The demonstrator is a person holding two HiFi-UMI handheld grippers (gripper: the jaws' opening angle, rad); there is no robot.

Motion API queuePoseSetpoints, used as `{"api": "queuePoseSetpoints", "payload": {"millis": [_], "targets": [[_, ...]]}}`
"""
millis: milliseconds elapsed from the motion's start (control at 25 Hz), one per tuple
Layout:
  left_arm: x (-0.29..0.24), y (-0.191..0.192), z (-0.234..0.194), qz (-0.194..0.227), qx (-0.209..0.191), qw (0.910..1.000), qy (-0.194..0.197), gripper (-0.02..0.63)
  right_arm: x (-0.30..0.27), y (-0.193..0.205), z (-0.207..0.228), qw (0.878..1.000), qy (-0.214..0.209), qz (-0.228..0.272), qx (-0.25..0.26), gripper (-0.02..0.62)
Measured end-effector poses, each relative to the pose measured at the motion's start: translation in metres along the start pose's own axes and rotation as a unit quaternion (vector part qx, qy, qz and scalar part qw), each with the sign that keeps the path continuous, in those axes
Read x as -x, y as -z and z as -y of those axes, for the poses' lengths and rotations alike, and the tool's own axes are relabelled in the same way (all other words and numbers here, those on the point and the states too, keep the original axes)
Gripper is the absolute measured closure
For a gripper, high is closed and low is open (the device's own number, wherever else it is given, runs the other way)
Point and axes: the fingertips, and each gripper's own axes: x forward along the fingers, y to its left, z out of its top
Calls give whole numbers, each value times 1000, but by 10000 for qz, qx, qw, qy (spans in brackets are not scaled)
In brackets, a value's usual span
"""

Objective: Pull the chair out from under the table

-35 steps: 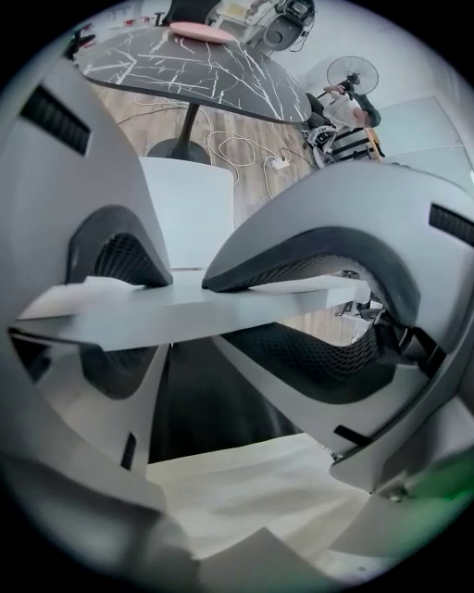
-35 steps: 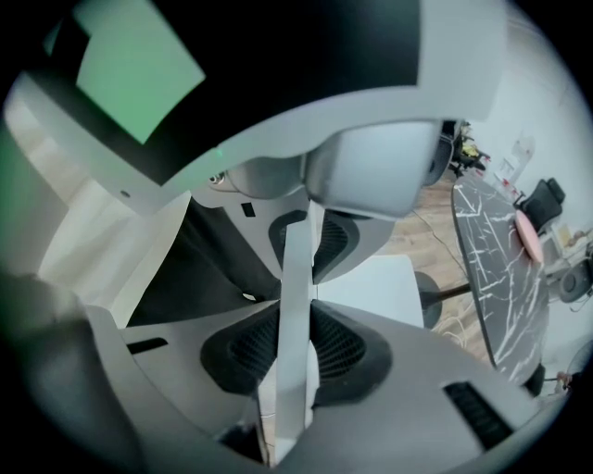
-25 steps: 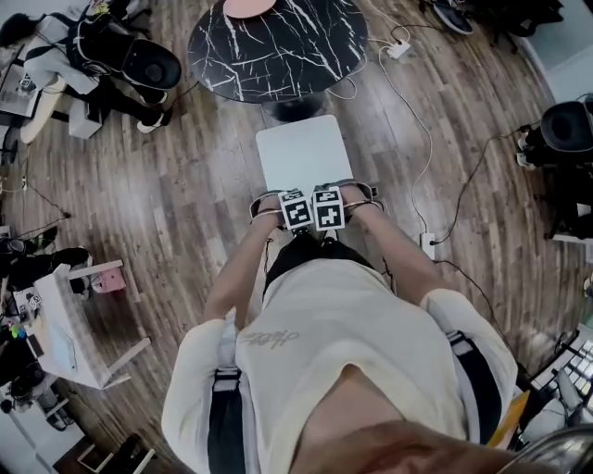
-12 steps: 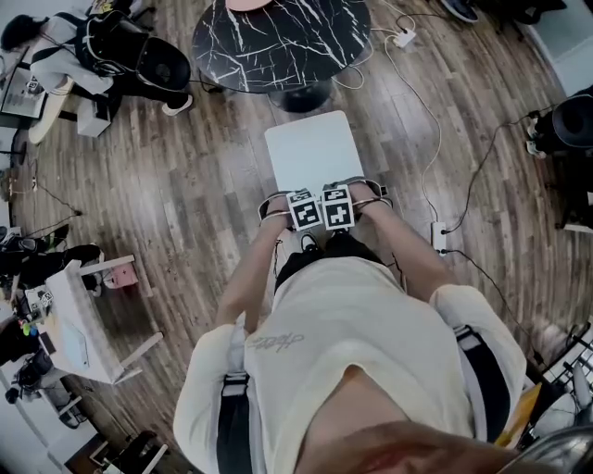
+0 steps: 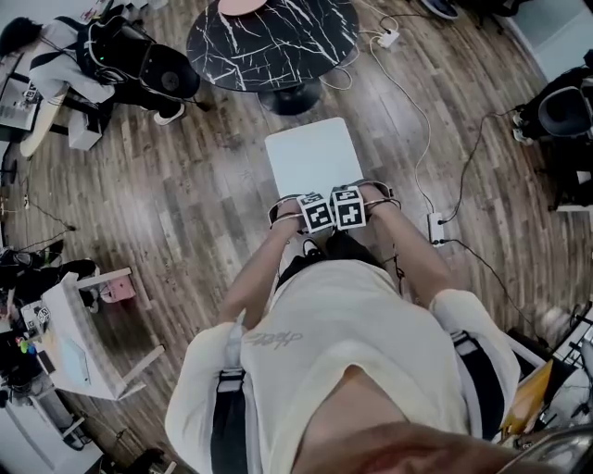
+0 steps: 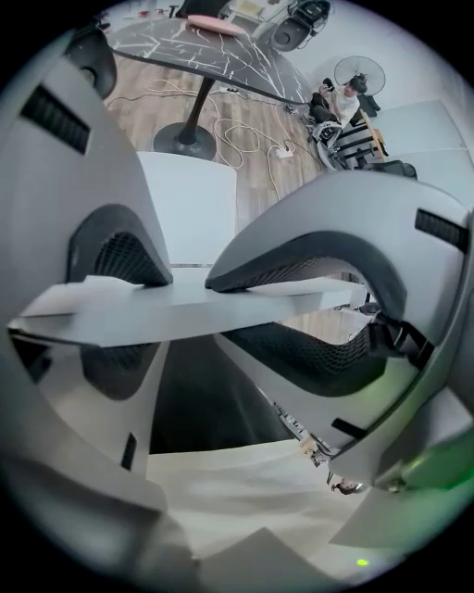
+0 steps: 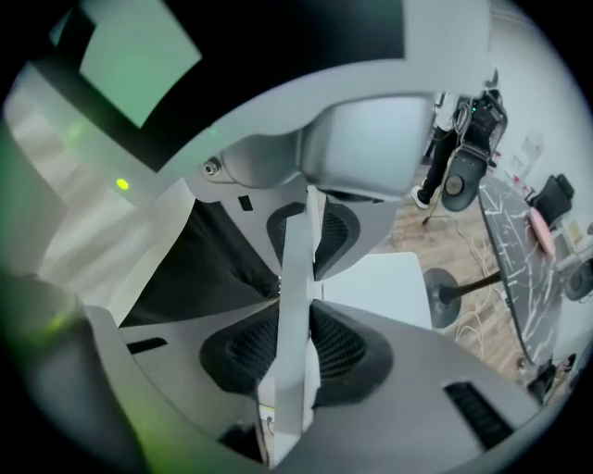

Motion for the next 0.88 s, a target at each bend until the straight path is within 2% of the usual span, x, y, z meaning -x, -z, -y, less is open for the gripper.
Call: {"api": "queuePoseSetpoints", "payload": {"millis": [200, 360, 520, 640, 760, 880], "targets": [[-3, -1, 12, -12, -91, 10000, 3, 489, 0, 1, -12, 9999, 115, -19, -119, 505], [-3, 0, 14, -14, 2, 10000, 17, 489, 0, 1, -14, 9995, 138, 94, -253, 502], [0, -3, 13, 98, 184, 9998, -72, 488, 2, 1, -15, 9995, 94, 198, -236, 498], [1, -6, 14, 197, 262, 9992, -228, 489, 0, 5, -16, 9981, 136, 368, -466, 488], [10, -6, 10, 283, 377, 9982, -372, 488, 6, 6, -11, 9959, 317, 478, -706, 471], [24, -1, 11, 504, 680, 9953, -475, 488, 22, 5, -11, 9926, 542, 582, -917, 469]]}}
